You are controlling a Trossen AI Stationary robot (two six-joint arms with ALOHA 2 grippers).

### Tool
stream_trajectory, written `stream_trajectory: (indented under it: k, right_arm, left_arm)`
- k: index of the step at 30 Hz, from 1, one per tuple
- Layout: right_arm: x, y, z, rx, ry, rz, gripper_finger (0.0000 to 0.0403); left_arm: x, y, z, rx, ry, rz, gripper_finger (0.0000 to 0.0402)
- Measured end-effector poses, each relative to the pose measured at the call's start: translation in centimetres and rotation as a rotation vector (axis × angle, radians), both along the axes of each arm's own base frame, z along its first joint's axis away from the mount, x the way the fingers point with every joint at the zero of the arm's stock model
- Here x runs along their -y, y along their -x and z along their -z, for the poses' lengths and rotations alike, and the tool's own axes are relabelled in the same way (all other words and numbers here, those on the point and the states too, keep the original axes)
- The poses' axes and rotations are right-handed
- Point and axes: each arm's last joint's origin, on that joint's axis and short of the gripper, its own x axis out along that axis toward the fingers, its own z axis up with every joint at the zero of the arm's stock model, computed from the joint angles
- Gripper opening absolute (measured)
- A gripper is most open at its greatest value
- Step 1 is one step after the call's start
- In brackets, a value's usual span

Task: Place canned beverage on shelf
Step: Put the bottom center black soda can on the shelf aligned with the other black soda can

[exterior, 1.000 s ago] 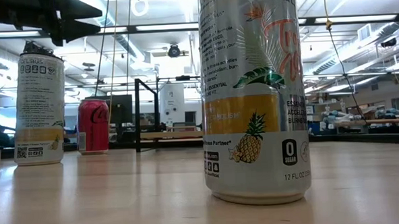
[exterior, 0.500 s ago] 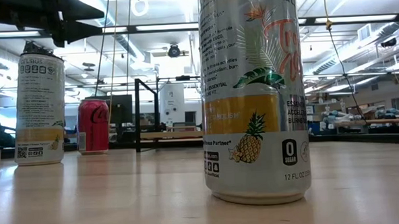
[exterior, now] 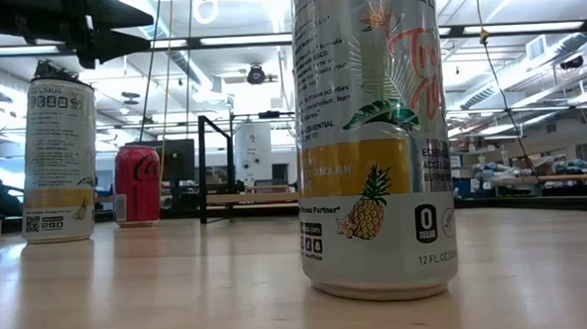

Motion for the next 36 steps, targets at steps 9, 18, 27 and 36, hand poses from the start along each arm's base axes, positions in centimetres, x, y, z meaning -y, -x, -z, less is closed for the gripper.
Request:
stream_trajectory:
  k: [9,18,27,36]
  right_arm:
    - [-0.4,-0.4,0.1,0.045,-0.018,-0.007,0.0341]
    - [-0.6,-0.9,1.3,-0.008,-0.060,-0.032,0.0312]
    - [-0.6,-1.1,1.5,-0.010,-0.085,-0.052,0.0285]
    - [-0.6,-1.1,1.4,-0.018,-0.094,-0.037,0.0270]
  left_arm:
    - [0.0,0.0,0.0,-0.001,0.000,0.000,0.0316]
    - [0.0,0.0,0.0,-0.001,-0.001,0.000,0.0316]
    - [0.0,0.0,0.0,0.001,-0.001,0.000,0.0316]
    - [0.0,0.0,0.0,0.001,-0.001,0.000,0.0316]
